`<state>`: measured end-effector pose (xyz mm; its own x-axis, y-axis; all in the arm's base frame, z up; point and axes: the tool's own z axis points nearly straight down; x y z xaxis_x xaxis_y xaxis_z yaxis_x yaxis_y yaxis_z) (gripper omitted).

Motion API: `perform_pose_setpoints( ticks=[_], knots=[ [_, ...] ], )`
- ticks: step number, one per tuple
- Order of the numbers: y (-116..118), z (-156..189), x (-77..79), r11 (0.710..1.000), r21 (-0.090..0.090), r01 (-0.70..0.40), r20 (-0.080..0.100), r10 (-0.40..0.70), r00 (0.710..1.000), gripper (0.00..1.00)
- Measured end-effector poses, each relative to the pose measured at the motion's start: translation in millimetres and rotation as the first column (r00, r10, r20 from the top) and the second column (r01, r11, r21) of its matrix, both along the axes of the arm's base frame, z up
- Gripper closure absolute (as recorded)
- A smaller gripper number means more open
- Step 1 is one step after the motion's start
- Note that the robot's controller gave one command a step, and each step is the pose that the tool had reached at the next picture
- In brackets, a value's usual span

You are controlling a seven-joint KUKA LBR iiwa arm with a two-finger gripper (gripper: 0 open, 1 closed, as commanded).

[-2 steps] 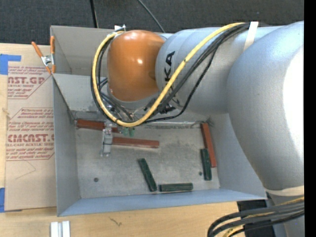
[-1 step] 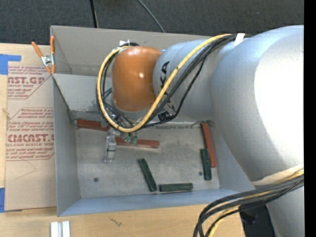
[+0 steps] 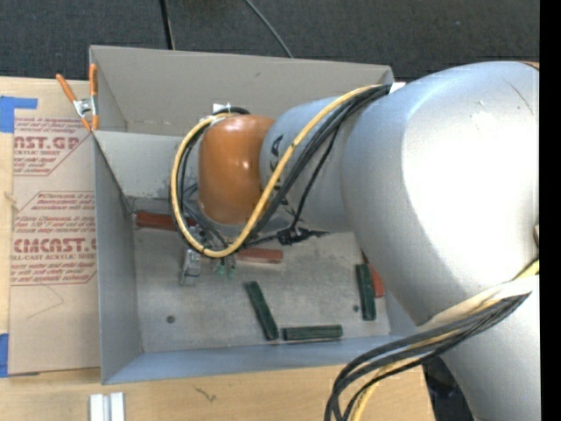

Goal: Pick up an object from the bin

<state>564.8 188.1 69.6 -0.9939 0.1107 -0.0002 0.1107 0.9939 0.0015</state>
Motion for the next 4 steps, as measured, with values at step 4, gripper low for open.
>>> perform_pose_setpoints(
  ticks=[4],
  knots=[
    [-74, 0, -58.9, 0.993, -0.003, -0.121, -0.002, 0.121, 0.993, 0.0]
  ],
)
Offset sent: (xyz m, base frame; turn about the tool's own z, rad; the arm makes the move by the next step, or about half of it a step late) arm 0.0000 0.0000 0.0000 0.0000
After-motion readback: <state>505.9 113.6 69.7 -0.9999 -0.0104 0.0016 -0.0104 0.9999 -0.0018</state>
